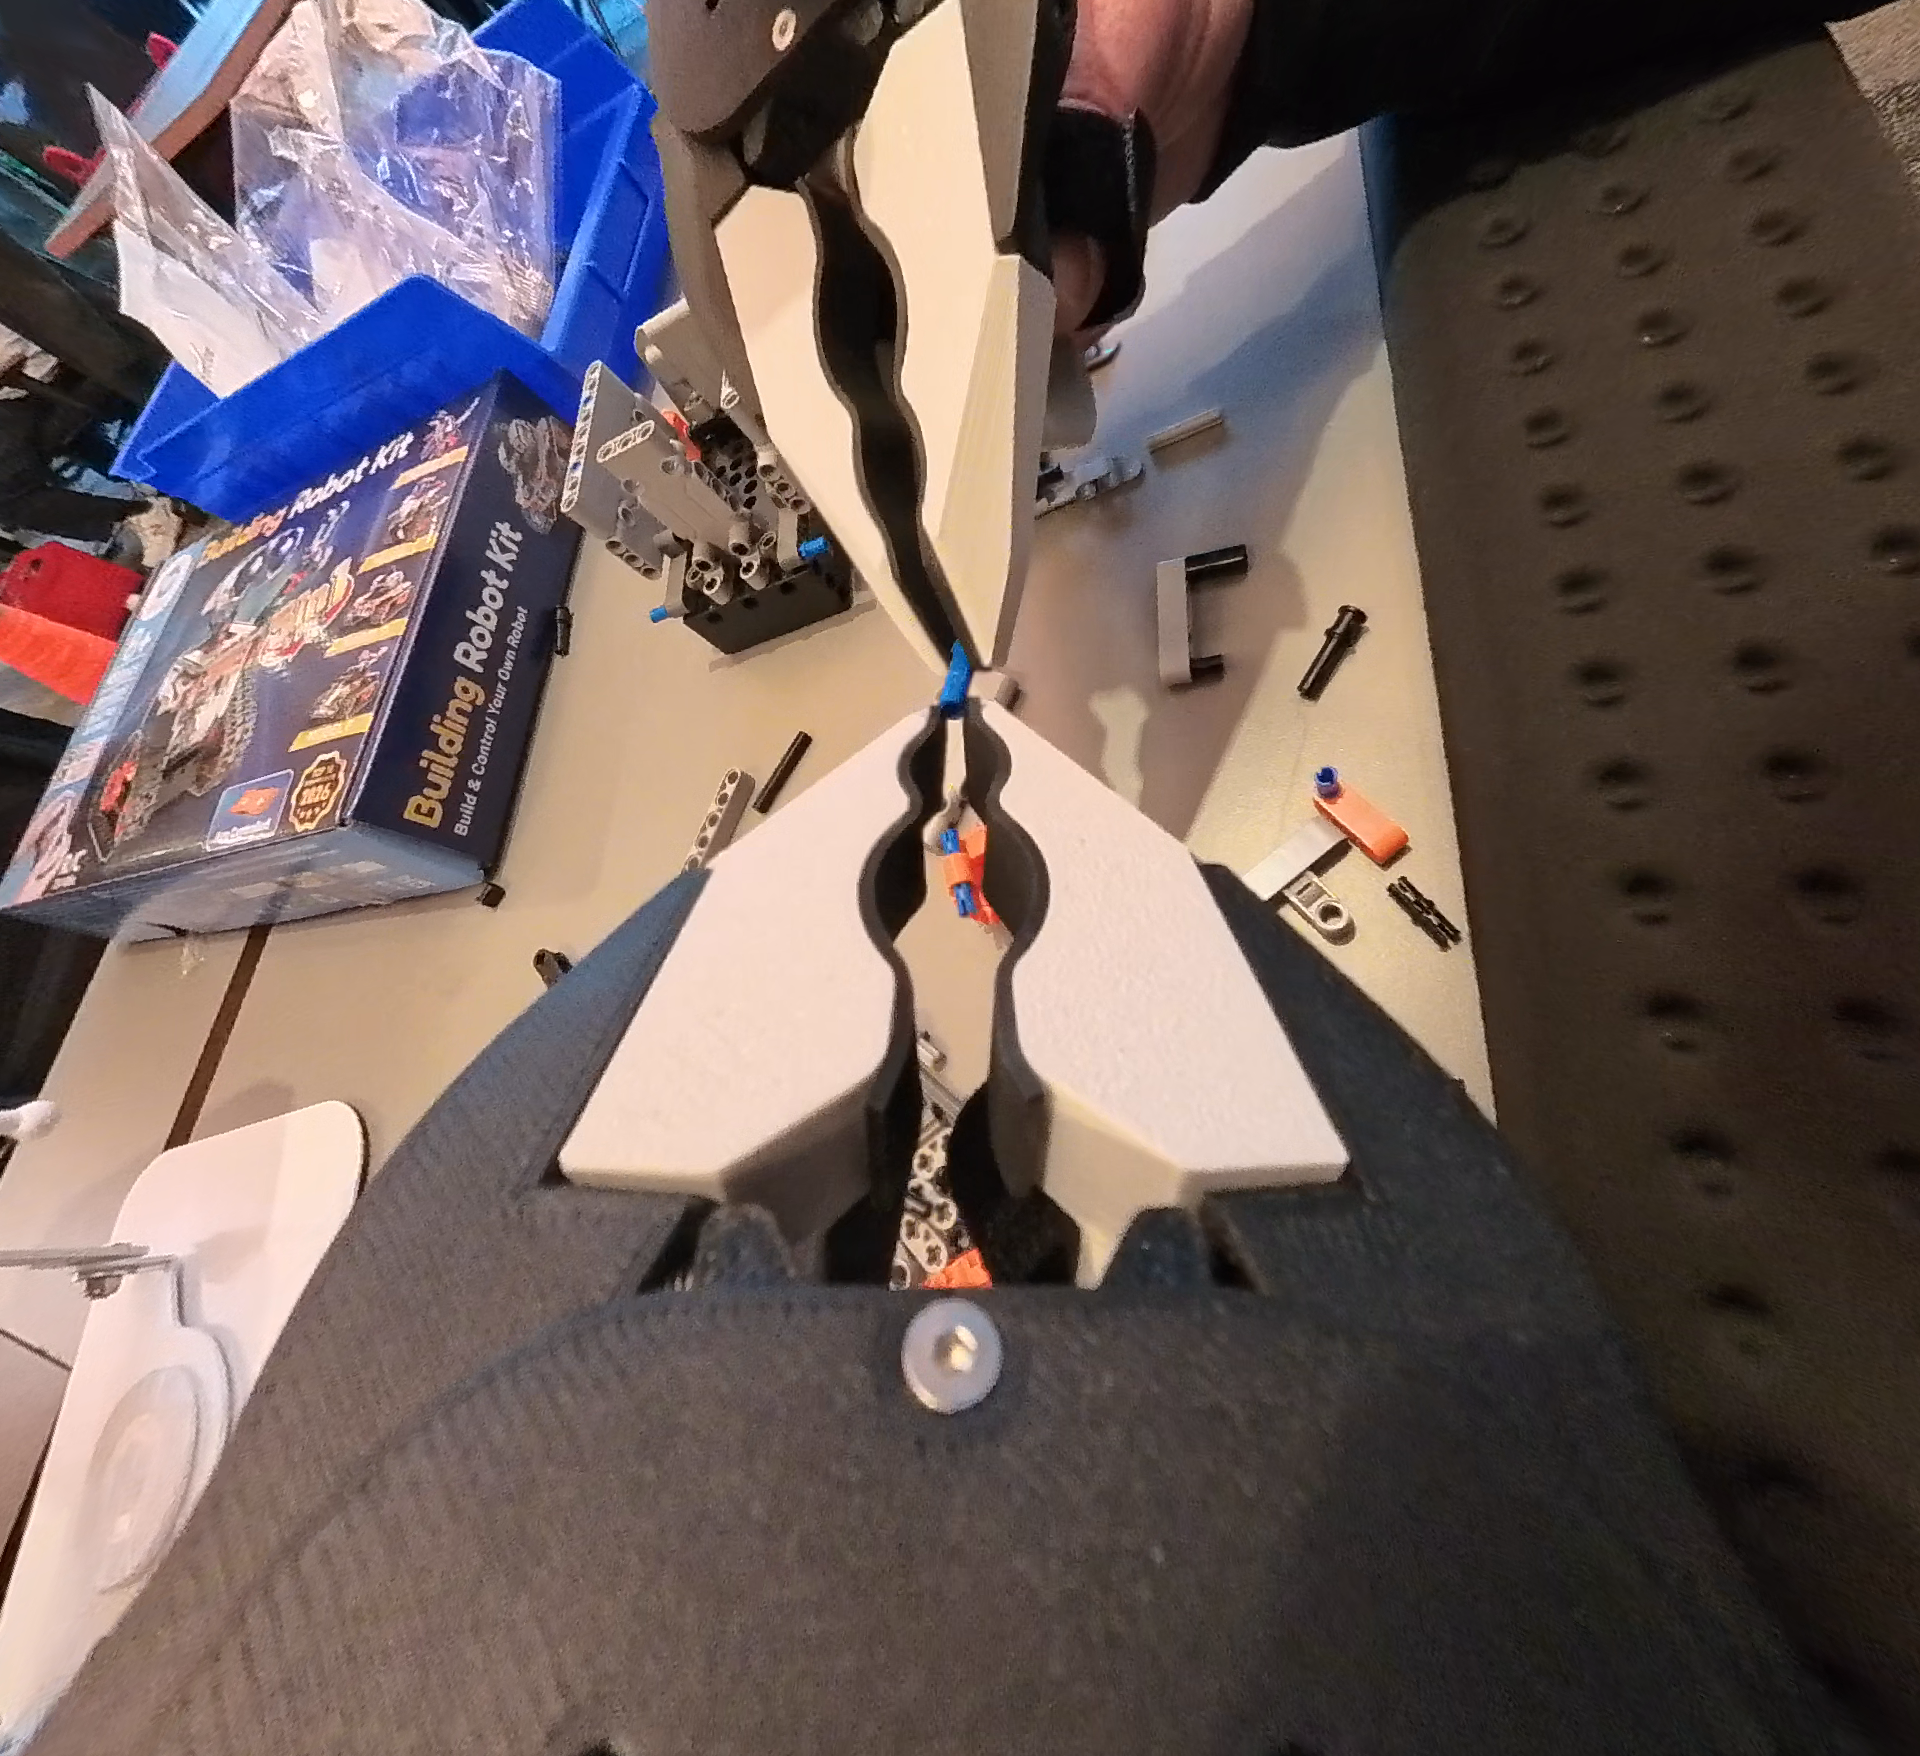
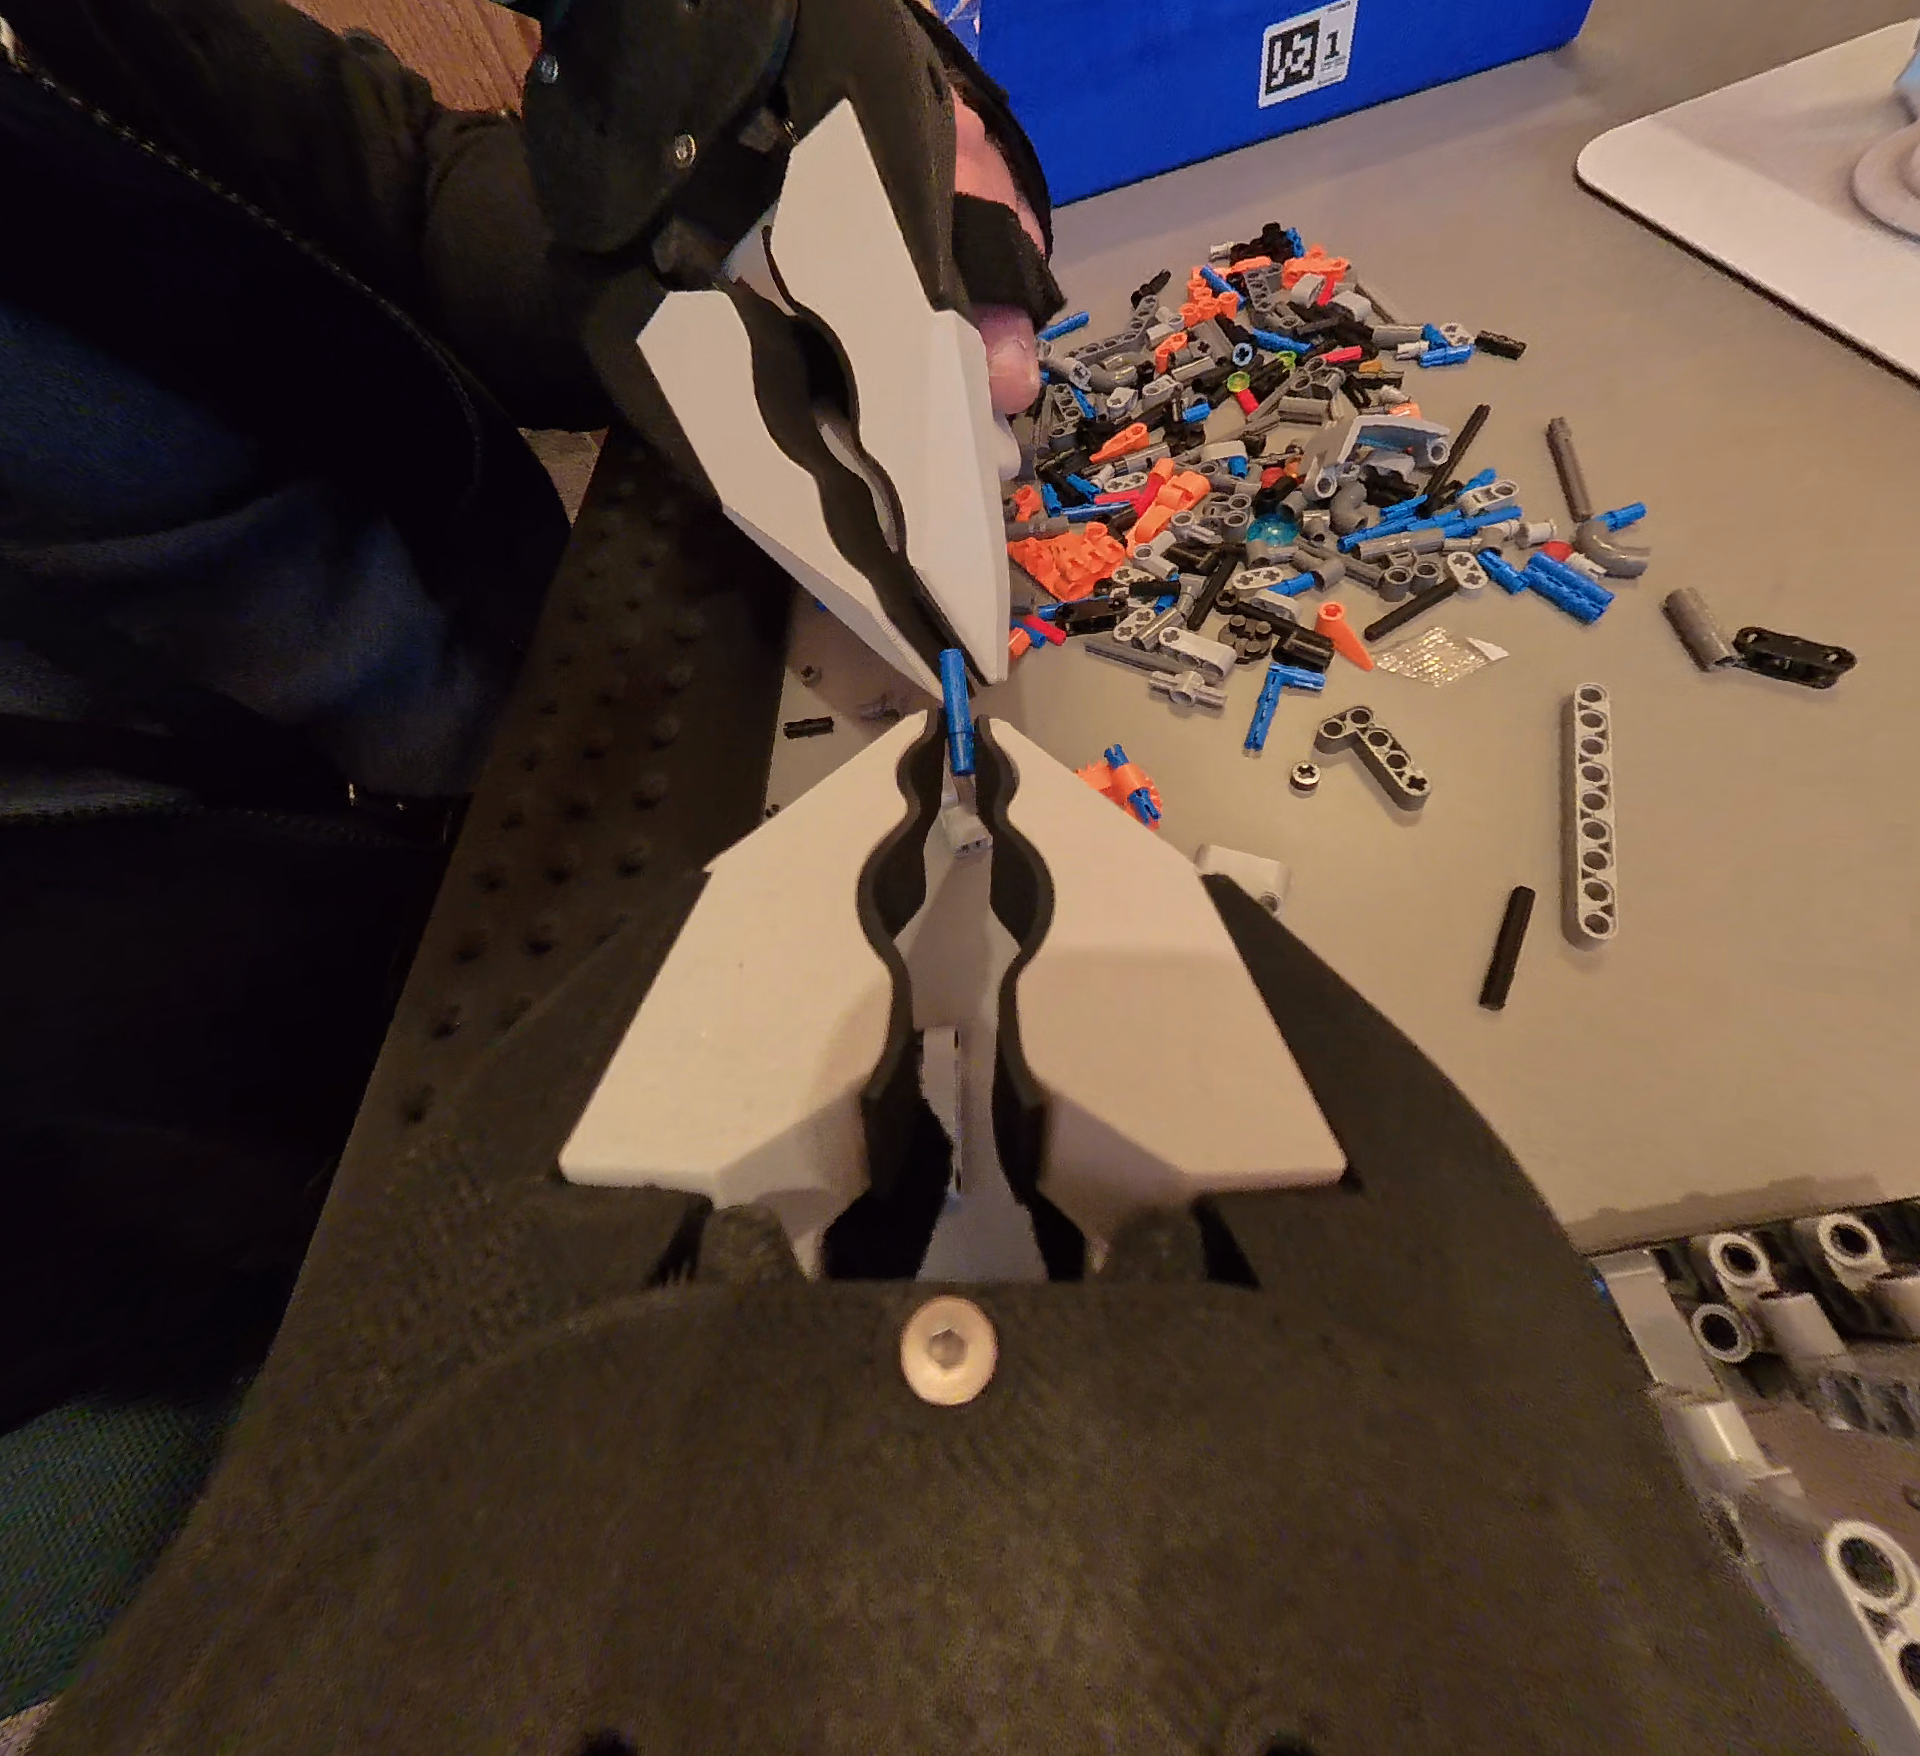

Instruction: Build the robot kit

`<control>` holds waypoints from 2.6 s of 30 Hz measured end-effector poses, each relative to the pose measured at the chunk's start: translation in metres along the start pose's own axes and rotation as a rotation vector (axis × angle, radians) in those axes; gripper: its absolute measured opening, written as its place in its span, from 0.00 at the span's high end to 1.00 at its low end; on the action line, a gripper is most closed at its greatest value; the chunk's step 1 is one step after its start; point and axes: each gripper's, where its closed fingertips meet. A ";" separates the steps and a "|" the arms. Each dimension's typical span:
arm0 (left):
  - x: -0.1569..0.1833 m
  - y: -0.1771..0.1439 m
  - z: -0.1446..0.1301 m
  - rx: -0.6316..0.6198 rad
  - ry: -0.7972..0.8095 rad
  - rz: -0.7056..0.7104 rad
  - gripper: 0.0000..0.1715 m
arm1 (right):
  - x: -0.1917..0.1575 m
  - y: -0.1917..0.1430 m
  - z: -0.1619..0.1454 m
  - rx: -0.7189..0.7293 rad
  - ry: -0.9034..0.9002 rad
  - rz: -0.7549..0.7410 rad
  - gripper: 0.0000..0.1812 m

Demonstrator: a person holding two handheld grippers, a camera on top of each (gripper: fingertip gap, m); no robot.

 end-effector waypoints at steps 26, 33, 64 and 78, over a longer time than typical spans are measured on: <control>0.001 0.003 0.000 -0.032 0.029 0.015 0.99 | 0.002 0.000 -0.004 -0.025 0.028 -0.005 0.97; 0.002 0.003 0.003 -0.017 0.033 0.012 0.99 | 0.000 0.002 -0.004 -0.031 0.013 0.002 0.98; 0.004 0.030 -0.058 -0.208 -0.277 -0.143 0.88 | 0.025 0.031 -0.056 -0.355 -0.300 -0.235 0.99; 0.009 0.028 -0.057 -0.218 -0.251 -0.175 0.88 | 0.017 0.033 -0.054 -0.329 -0.365 -0.190 0.99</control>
Point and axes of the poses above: each gripper's, where its closed fingertips meet, y out along the fingers, z out of its top, x = y × z across the jaws, and after that the axes turned 11 degrees about -z, right-handed
